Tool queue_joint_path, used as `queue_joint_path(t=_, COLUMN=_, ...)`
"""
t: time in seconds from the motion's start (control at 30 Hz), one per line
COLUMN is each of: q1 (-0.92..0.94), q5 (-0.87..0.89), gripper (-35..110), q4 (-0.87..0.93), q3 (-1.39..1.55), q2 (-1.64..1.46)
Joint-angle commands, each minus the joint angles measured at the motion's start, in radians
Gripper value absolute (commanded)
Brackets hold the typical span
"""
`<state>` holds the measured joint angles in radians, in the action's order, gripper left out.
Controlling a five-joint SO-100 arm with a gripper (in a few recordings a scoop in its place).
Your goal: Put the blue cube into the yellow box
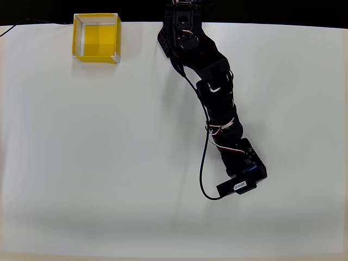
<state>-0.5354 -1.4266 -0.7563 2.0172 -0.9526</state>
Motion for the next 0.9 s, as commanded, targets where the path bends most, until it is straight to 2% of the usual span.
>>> queue_joint_path(t=0.0, q1=-0.025, q5=-0.021, gripper=15, q4=-0.04, q3=-0.071, q2=-0.057)
queue_joint_path(t=0.23, q1=0.0, q5=-0.063, gripper=10, q4=-0.029, q3=-0.072, q2=-0.067)
queue_joint_path(t=0.47, q1=0.094, q5=-0.103, gripper=9, q4=0.081, q3=-0.132, q2=-0.187)
queue_joint_path(t=0.87, q1=0.394, q5=-0.098, gripper=9, q4=0.456, q3=-0.371, q2=-0.4)
